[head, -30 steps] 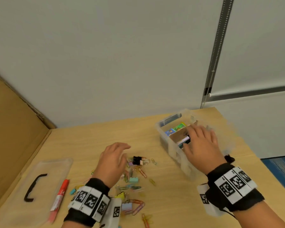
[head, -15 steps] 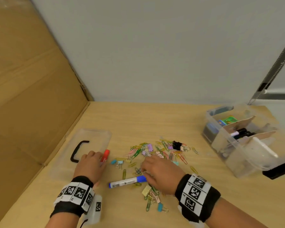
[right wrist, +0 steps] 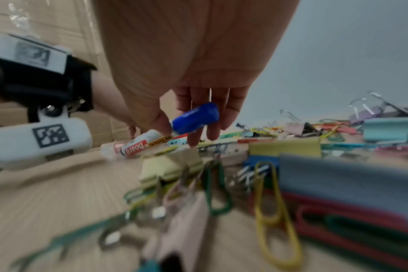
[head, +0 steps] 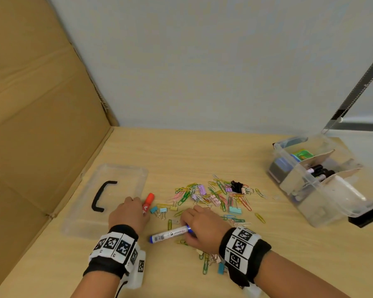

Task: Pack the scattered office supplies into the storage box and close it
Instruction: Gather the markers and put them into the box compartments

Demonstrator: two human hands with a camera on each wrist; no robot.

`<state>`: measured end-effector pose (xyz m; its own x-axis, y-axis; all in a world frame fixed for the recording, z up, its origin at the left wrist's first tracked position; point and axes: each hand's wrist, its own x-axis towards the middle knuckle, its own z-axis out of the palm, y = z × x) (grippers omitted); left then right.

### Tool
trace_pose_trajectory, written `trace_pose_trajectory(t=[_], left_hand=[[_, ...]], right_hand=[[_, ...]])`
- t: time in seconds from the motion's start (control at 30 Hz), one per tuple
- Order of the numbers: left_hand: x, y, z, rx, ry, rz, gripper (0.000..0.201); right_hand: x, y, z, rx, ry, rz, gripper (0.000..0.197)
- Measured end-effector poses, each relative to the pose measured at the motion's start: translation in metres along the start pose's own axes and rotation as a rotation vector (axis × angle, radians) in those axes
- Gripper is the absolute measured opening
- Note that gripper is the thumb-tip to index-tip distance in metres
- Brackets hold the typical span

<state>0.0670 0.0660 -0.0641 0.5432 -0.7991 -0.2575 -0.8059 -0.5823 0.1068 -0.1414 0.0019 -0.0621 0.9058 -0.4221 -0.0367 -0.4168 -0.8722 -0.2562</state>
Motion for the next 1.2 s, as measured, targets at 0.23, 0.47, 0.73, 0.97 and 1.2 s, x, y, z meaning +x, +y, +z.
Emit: trace_pose_trajectory(t=[0.23,0.47,0.73,0.97,1.2], left_hand=[[-0.008,0.013,-0.021,-0.334,0.218,0.156,0.029],[-0.013,0.05,-0.036,-0.403,0.35,0.346,0.031],[-0.022,0.101,-0.031,-0.439,0.337,0.471,0.034],[-0.034,0.134,-0.024,-0.447,0.295,0.545,0.035],[-0.047,0.147,-0.022,-0.437,0.273,0.574,0.034]], right_hand=[[-0.022,0.01,-0.053,0.275,0.151,0.136,0.017],[-0.07,0.063,-0.139,0.445,0.73,0.341,0.011],[-0.144,0.157,-0.192,0.097,0.82,0.799,0.031],[-0.145,0.239,-0.194,0.369,0.402,1.145,0.029],[-0.135,0.349,-0.166,0.614,0.103,1.217,0.083]])
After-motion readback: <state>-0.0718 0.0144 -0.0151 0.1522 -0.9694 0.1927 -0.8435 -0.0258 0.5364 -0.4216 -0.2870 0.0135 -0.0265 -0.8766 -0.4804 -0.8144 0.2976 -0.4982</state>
